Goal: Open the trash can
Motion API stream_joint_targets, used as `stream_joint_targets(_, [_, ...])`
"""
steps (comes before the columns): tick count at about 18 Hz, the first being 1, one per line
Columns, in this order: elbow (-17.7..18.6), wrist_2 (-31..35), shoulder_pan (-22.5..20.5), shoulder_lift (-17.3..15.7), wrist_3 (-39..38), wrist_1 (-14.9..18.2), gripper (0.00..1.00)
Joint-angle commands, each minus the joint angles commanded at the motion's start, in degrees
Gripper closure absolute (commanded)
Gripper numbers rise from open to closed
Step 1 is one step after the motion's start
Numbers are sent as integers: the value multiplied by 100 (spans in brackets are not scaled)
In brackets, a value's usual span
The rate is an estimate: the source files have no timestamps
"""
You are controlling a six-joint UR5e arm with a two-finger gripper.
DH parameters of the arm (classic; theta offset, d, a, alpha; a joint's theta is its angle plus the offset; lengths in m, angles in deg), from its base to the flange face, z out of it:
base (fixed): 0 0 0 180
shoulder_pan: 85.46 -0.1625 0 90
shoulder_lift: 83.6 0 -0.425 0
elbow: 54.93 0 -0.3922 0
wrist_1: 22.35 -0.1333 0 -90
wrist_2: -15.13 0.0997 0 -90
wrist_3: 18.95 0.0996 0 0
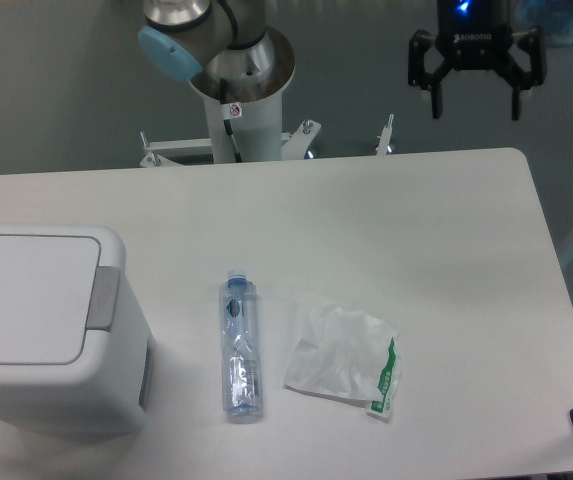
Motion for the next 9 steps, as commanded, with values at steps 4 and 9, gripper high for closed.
stream_joint_targets(4, [-9, -9, 18, -17, -35, 0, 0])
stream_joint_targets(9, [-61, -228, 254, -35, -745, 0, 0])
